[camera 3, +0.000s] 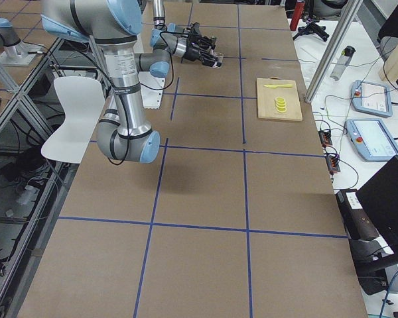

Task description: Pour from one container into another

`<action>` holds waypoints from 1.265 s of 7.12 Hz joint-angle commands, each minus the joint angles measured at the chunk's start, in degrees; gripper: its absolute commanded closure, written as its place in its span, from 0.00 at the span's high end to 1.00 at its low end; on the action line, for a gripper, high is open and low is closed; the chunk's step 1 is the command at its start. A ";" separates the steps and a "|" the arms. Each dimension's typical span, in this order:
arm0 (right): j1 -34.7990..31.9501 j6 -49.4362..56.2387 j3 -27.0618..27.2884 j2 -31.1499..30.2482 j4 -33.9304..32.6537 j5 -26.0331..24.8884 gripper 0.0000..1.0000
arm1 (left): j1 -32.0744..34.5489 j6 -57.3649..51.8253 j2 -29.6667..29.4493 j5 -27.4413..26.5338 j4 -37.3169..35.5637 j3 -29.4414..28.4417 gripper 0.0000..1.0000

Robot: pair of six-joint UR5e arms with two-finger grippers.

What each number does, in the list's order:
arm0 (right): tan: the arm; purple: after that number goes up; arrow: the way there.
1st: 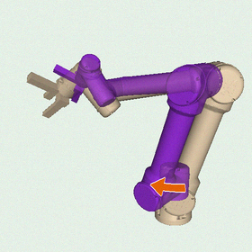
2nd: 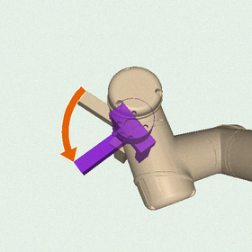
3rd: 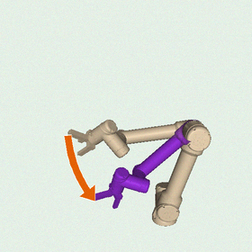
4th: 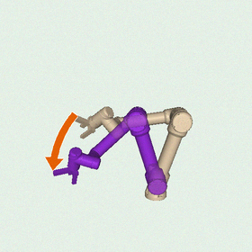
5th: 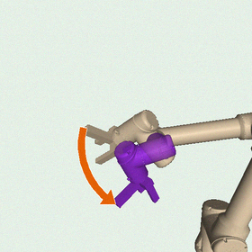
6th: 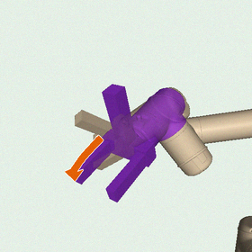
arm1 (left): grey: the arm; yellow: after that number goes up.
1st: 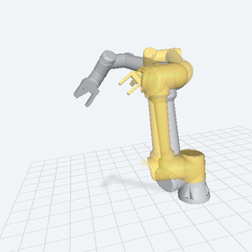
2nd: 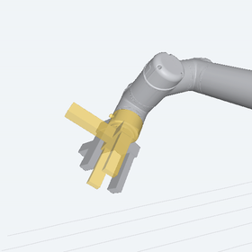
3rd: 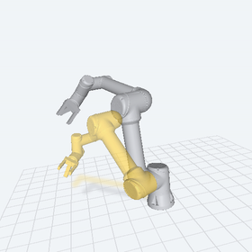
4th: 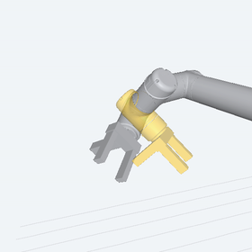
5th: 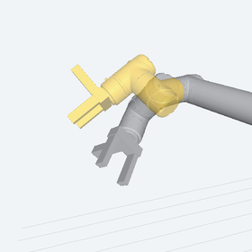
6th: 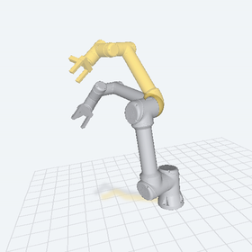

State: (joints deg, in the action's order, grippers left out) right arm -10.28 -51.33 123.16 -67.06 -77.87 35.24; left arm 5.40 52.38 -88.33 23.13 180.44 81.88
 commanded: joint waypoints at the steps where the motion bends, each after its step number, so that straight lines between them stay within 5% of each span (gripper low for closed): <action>1: 0.00 -0.09 -0.02 -0.18 0.00 0.00 0.00 | -0.12 -0.08 0.00 -0.01 0.00 -0.14 0.17; 9: 0.00 -0.09 -0.02 -0.18 0.00 0.00 0.00 | -0.21 -0.09 -0.09 -0.01 0.00 -0.14 0.36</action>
State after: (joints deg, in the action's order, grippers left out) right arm -10.33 -51.42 123.14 -67.24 -77.87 35.24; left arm 5.20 52.29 -88.39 23.11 180.44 81.74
